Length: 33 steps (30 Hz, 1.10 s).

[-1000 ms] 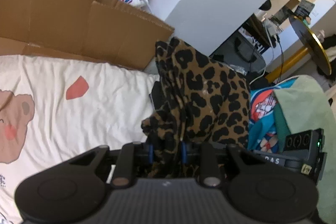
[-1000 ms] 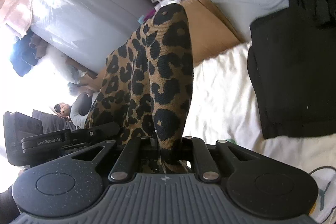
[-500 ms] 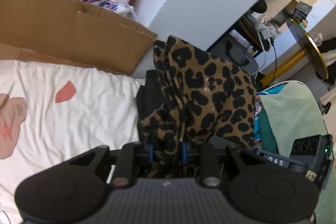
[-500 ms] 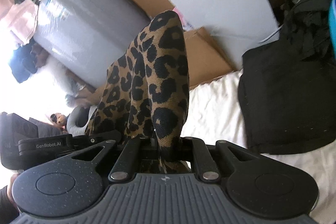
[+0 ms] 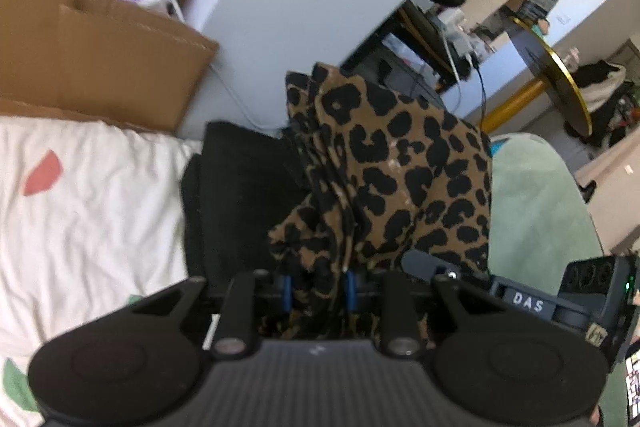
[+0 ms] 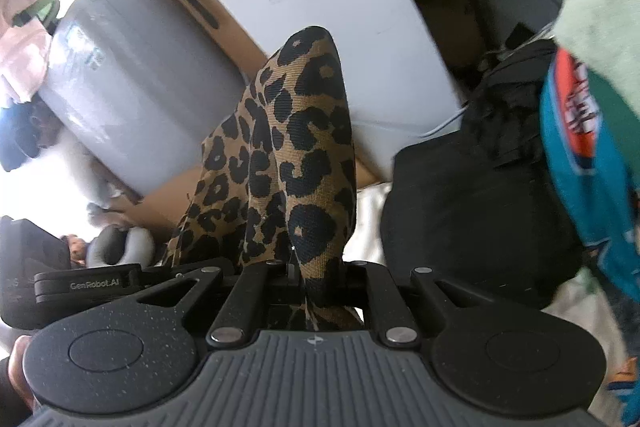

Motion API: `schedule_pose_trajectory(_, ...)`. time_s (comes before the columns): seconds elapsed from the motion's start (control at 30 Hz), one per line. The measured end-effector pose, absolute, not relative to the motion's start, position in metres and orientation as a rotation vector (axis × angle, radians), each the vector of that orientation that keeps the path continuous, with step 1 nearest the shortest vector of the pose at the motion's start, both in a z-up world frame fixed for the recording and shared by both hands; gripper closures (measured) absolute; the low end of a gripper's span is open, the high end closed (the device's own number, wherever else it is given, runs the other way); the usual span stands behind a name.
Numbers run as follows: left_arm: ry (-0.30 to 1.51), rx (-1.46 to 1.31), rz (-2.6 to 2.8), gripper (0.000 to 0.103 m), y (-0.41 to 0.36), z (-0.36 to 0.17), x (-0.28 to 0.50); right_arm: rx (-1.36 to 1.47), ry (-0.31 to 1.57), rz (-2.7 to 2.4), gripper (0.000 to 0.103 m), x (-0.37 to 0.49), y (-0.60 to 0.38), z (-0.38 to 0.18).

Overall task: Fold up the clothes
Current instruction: 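Lift the leopard-print skirt bundle with both grippers and carry it onto the black clothes pile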

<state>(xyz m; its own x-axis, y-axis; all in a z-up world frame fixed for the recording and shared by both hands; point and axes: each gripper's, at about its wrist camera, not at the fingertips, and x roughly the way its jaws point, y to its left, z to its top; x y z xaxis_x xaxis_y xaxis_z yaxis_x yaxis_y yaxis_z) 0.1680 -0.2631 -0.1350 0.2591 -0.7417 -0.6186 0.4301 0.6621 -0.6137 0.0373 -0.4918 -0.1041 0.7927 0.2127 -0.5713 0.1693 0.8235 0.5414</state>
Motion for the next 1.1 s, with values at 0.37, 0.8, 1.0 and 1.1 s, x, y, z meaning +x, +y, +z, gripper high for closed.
schedule_pose_trajectory(0.37,1.076,-0.475,-0.840,0.078,-0.291,-0.190,0.176,0.471,0.708,-0.048,0.094,0.044,-0.511,-0.130)
schedule_pose_trajectory(0.8,1.123,-0.511,-0.814,0.078,-0.306,-0.230,0.199,0.553,0.759,-0.072,0.094,0.069,-0.539,-0.177)
schedule_pose_trajectory(1.0,1.107,-0.518,-0.806,0.078,-0.312,-0.236,0.217,0.525,0.733,-0.071,0.094,0.088,-0.545,-0.185)
schedule_pose_trajectory(1.1,1.101,-0.517,-0.795,0.078,-0.317,-0.241,0.226,0.499,0.722,-0.071,0.094,0.099,-0.547,-0.192)
